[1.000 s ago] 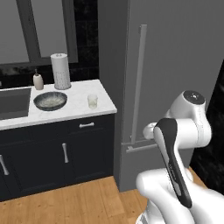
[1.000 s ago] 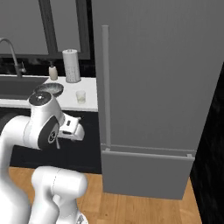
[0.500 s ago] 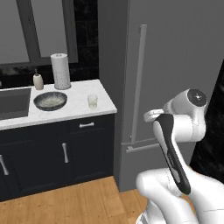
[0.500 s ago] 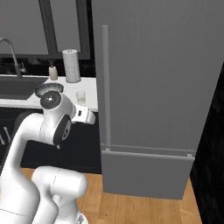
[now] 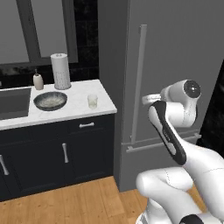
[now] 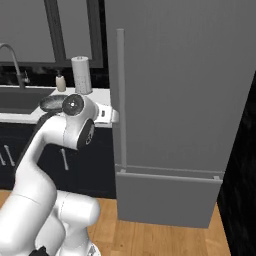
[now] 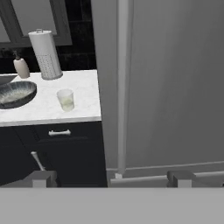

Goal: Grab a lemon wedge from the fridge and one ice cube from the ice bowl, and put them in the glass of lemonade.

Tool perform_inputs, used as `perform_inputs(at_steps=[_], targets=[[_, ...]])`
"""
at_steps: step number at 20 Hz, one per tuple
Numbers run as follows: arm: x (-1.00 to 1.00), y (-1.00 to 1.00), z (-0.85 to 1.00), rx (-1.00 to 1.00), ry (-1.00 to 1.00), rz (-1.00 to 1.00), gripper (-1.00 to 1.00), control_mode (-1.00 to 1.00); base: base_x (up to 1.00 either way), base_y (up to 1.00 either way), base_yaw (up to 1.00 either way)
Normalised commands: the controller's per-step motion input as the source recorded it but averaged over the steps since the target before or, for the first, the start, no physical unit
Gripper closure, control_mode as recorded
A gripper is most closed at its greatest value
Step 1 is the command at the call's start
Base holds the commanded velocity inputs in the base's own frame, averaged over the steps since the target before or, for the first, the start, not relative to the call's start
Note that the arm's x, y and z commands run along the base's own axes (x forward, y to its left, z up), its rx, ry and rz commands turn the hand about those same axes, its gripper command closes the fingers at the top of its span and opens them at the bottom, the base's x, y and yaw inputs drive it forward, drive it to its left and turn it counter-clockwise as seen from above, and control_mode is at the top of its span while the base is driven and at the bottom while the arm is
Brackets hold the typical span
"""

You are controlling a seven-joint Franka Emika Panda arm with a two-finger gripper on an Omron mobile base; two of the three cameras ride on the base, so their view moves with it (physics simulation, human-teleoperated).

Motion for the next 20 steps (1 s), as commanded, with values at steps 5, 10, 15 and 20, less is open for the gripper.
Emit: perform_inputs(at_steps=[5, 10, 15, 20], targets=[[0.7, 0.0, 0.38, 0.0, 0.0, 0.0, -1.0, -1.0, 0.0, 0.0, 0.0], [0.63, -0.17, 0.16, 0.0, 0.0, 0.0, -1.0, -1.0, 0.0, 0.0, 0.0], [0.54, -0.22, 0.18, 0.02, 0.0, 0.0, -1.0, -1.0, 0.0, 0.0, 0.0], [0.49, 0.0, 0.01, 0.02, 0.0, 0.0, -1.0, -1.0, 0.0, 0.0, 0.0]])
